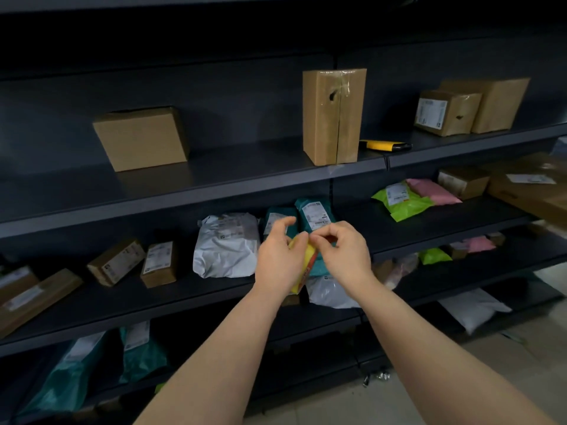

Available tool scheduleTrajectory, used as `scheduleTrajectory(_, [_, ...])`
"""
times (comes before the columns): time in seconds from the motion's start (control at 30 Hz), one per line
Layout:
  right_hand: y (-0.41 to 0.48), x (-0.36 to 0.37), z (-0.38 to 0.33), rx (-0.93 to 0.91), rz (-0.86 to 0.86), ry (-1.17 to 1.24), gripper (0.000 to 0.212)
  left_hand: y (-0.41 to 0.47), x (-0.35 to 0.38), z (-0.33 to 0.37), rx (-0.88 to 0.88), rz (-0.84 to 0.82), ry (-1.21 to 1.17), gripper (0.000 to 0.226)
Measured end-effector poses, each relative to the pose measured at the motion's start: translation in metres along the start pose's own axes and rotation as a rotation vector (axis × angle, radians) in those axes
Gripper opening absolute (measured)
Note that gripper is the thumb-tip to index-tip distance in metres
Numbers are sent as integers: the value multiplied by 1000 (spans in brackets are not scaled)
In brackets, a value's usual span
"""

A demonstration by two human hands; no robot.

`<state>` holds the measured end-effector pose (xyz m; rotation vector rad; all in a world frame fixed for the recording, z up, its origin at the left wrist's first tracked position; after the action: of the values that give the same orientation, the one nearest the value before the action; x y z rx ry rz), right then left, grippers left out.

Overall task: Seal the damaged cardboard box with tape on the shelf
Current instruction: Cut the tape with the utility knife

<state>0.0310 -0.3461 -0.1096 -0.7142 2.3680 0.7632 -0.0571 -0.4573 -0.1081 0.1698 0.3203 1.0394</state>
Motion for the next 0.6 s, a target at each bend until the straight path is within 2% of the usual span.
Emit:
scheduleTrajectory(0.13, [-5,-17,-6,-8,189,-96,7,1,7,19,22,32,48,21])
scheduleTrajectory(0.27, [-3,-38,-4,-1,329,-62,5,-2,25,30,0,-66,-145,10])
scheduleTrajectory(0.33, [4,-51,1,-46,356,-93,4,-2,38,30,-54,-152,-243,11])
scheduleTrajectory(0.4, [10,-62,7,-80,365,-156,5,3,51,32,-64,-184,-238,11])
scheduleTrajectory(0.5, [22,-76,25,-40,363,-162,7,18,71,39,-39,-144,-204,7])
scheduleTrajectory(0.6, [44,-89,49,15,333,-64,5,32,96,50,-7,-78,-200,8])
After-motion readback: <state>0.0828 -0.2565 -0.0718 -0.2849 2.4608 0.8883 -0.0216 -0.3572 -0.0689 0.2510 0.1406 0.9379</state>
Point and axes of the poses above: each hand's wrist, its own y-axis towards the middle knuckle, its own x-axis out of the palm, z = x × y, the point moved 7 cm from there along y, towards the middle knuckle, and after that the axes turned 15 degrees about -y, right-handed, at the moved point
